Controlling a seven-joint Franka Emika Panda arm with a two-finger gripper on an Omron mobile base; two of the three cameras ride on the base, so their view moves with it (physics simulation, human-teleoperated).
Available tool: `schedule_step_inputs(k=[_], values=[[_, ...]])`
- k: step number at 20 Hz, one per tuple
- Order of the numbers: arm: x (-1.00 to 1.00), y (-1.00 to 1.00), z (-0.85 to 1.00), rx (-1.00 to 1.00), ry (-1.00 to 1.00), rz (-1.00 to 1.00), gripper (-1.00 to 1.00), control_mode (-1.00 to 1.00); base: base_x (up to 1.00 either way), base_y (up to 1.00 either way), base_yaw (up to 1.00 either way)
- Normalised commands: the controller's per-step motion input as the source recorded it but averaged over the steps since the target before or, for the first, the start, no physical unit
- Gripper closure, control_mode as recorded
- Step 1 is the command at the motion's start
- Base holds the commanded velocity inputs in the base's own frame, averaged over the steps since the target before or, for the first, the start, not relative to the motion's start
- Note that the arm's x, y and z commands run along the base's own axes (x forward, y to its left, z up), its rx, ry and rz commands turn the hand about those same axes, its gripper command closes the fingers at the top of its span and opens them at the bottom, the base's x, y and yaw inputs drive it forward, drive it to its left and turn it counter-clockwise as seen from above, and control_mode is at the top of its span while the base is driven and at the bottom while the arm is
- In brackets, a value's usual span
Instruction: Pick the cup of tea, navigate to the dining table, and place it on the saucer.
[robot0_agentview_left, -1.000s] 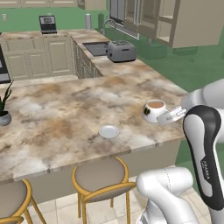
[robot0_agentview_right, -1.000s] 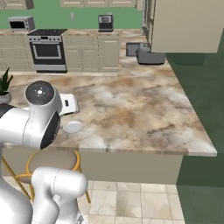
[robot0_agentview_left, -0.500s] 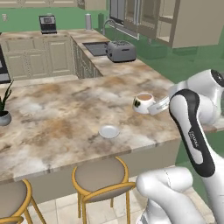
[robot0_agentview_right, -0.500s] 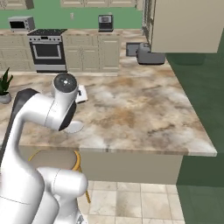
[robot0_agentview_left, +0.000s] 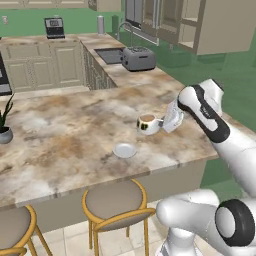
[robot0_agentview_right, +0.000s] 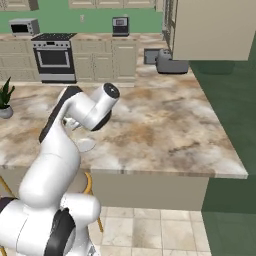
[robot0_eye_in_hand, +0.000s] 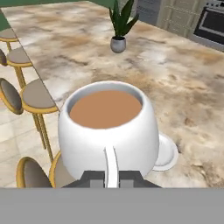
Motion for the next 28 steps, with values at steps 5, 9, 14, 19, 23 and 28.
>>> schedule_step_inputs(k=[5, 9, 14, 19, 23, 28], values=[[0.79, 0.44, -0.68, -0.2, 0.16, 0.44, 1.0, -1.0, 0.0, 0.0, 0.0], [0.27, 0.47, -0.62, -0.14, 0.1, 0.12, 1.0, -1.0, 0.0, 0.0, 0.0], [-0.01, 0.07, -0.75, 0.03, -0.05, -0.05, 1.0, -1.0, 0.0, 0.0, 0.0], [-0.22, 0.0, -0.67, 0.15, -0.23, -0.16, 1.0, -1.0, 0.0, 0.0, 0.0], [0.02, 0.0, -0.3, 0.14, -0.22, -0.13, 1.0, -1.0, 0.0, 0.0, 0.0], [0.27, 0.0, 0.02, 0.19, -0.11, -0.09, 1.0, -1.0, 0.0, 0.0, 0.0]])
